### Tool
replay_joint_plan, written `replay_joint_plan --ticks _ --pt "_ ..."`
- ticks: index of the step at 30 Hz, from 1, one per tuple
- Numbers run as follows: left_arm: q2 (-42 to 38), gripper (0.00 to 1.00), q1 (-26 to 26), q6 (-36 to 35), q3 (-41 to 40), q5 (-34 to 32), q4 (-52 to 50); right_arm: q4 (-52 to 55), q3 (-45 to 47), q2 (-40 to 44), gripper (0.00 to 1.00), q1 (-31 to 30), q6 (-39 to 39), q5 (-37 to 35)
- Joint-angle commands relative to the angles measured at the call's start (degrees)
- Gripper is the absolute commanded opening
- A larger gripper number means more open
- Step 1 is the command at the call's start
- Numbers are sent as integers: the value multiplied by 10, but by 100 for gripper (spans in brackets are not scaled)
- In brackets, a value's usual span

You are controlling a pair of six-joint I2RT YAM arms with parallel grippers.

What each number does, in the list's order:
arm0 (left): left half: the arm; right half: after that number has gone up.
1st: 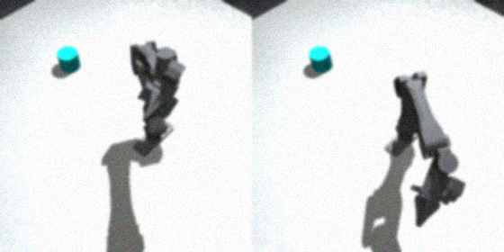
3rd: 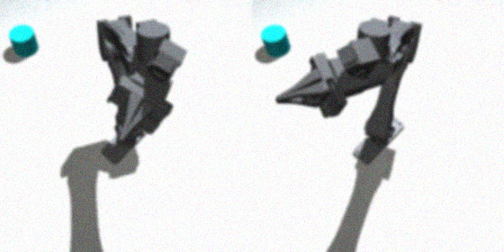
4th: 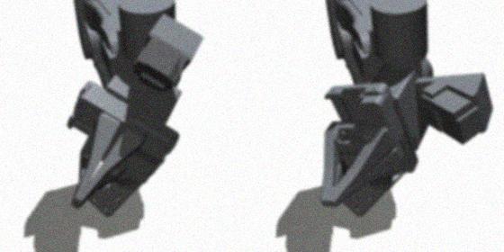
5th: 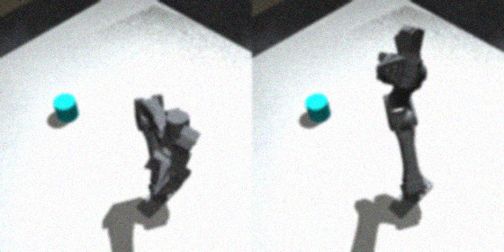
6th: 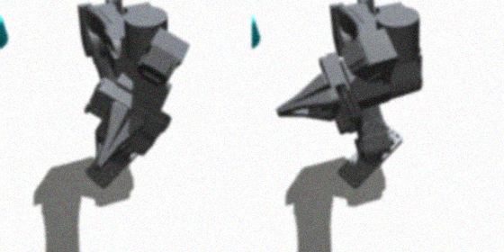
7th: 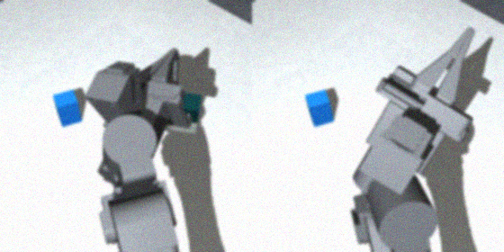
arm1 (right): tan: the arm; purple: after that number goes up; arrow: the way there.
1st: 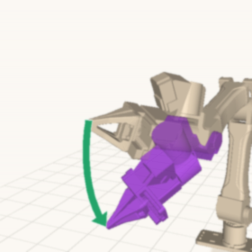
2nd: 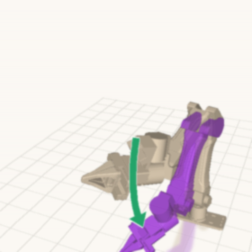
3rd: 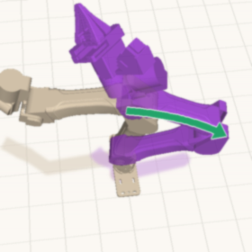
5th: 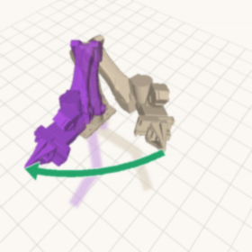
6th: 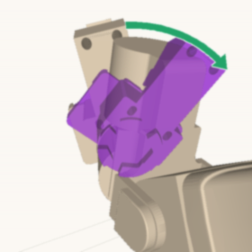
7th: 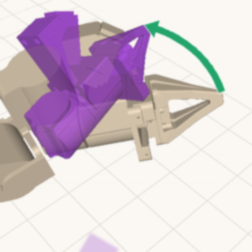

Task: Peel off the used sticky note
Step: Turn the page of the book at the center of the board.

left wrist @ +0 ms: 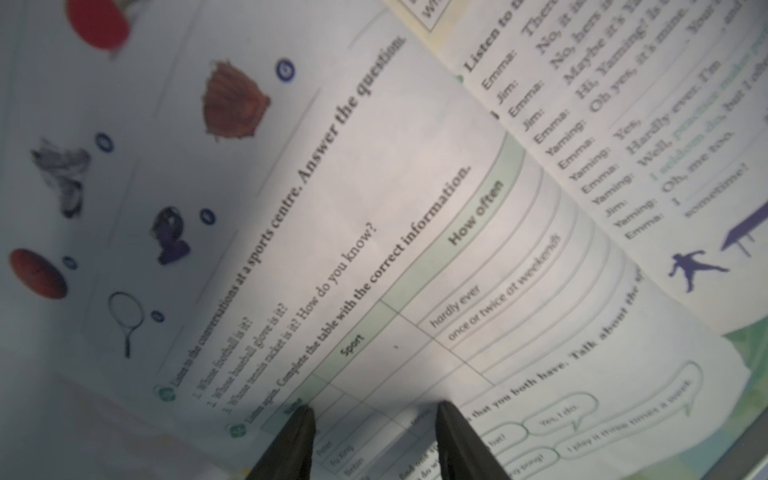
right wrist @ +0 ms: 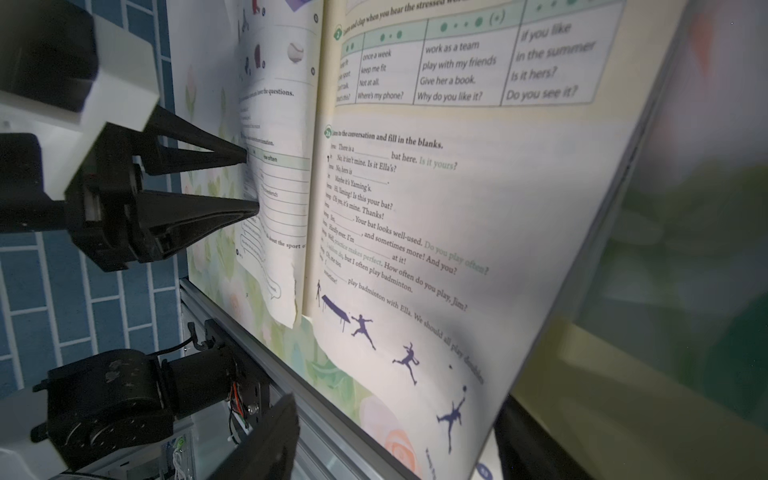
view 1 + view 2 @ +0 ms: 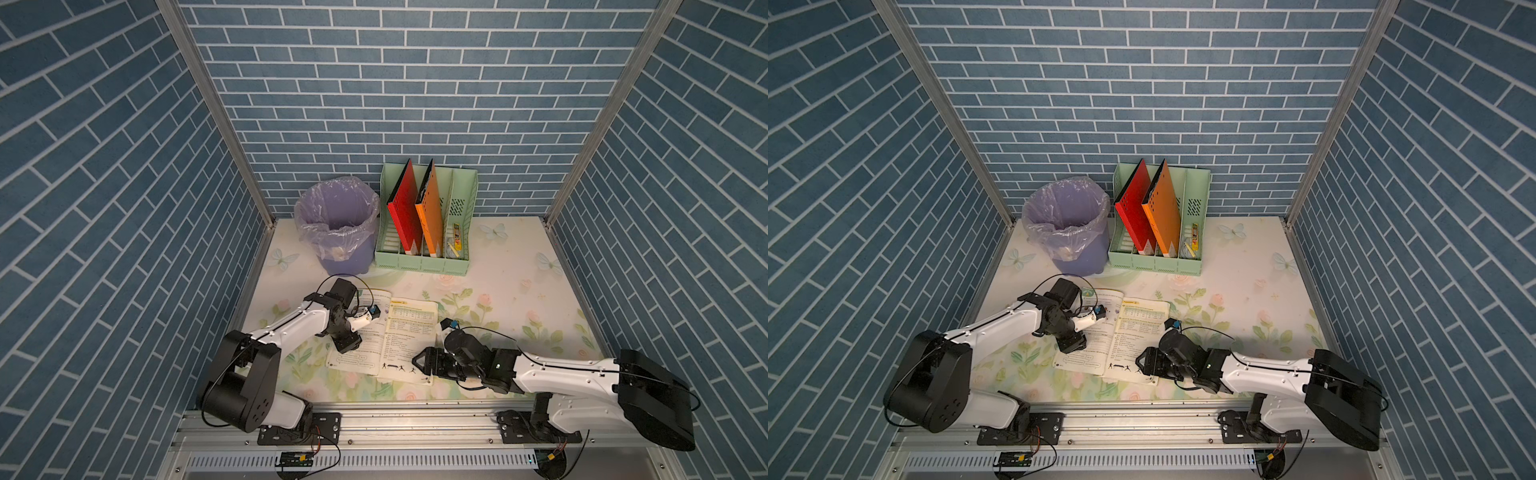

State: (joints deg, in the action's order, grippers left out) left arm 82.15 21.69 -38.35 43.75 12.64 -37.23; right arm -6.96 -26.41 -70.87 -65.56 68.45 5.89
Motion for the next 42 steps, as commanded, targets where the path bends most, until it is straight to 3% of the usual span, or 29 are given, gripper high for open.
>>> replay_joint_plan --ticks 1,9,16,19,26,39,42 --pt "6 52 6 -4 2 1 -11 14 -10 -3 74 0 -28 4" --pt "-1 52 6 -7 6 -2 -19 -38 15 -36 74 1 -17 15" --pt "-2 52 6 -4 8 1 -17 -78 8 -37 60 1 -22 14" --pt "-3 52 6 -4 9 2 -17 -72 -12 -35 46 1 -40 6" --pt "-15 52 5 -7 24 12 -34 19 -59 -27 0 1 -77 -18" --pt "-47 52 -7 0 130 100 -122 395 -138 141 0 54 -193 -87" --pt "-51 52 -26 -1 142 126 -132 456 -194 132 0 68 -241 -87"
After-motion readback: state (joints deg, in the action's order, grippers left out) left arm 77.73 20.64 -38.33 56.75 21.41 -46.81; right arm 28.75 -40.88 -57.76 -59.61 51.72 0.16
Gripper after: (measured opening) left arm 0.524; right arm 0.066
